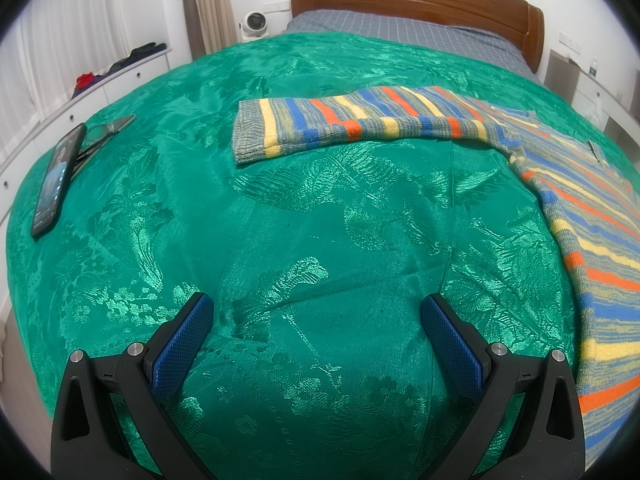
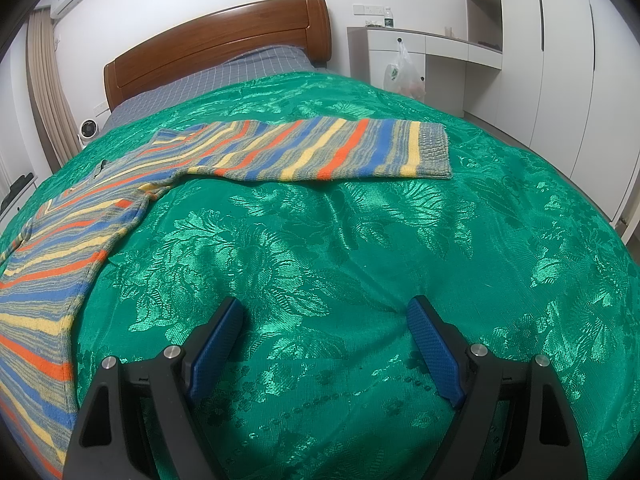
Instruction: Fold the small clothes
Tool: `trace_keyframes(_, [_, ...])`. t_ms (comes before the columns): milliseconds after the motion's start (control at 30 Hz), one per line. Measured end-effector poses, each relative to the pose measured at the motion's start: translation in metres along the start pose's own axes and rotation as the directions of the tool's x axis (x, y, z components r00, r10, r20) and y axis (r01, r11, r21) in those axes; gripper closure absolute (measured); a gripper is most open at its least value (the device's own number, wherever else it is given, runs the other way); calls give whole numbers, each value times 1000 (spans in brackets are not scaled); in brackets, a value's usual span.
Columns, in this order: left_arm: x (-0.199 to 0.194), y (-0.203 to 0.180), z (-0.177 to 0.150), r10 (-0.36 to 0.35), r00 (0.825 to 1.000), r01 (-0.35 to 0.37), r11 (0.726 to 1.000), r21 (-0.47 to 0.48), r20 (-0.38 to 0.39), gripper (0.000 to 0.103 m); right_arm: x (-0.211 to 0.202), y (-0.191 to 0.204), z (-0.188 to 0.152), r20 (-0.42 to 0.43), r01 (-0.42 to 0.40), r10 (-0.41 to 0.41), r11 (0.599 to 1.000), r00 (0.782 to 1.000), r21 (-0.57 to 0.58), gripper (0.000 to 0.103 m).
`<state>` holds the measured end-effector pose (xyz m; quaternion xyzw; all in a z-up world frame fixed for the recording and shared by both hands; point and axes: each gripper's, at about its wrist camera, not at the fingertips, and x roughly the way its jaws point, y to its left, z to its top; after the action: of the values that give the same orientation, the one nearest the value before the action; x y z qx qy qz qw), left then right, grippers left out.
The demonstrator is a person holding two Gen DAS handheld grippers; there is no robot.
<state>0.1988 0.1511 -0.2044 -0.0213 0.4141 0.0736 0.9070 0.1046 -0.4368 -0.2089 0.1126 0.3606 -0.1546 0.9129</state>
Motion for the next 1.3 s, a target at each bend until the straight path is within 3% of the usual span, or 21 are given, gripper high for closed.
trace_keyframes(767, [0, 0, 0, 0, 1000, 0, 1000, 1, 1, 0, 0, 2, 0, -2, 4, -4, 1000, 1000, -2, 19])
trace_keyframes(867, [0, 0, 0, -1, 1000, 1, 1000, 1, 0, 0, -1, 3, 6, -47, 9, -10, 1000, 999, -11, 18])
trace_keyframes(933, [0, 0, 0, 0, 1000, 0, 1000, 1, 0, 0, -3, -2, 18, -127, -42, 43, 999, 991, 12, 17])
trace_keyframes(1033, [0, 0, 0, 0, 1000, 0, 1000, 1, 1, 0, -18, -31, 44, -144, -206, 229, 966, 963, 155, 17])
trace_keyframes(1167, [1, 1, 2, 6, 1000, -6, 1000, 4, 2, 0, -36, -93, 90, -13, -254, 273, 911, 962, 324, 17])
trace_keyframes(1300, [2, 0, 3, 12, 1000, -12, 1000, 6, 3, 0, -4, -156, 119, -20, -265, 325, 803, 945, 534, 17])
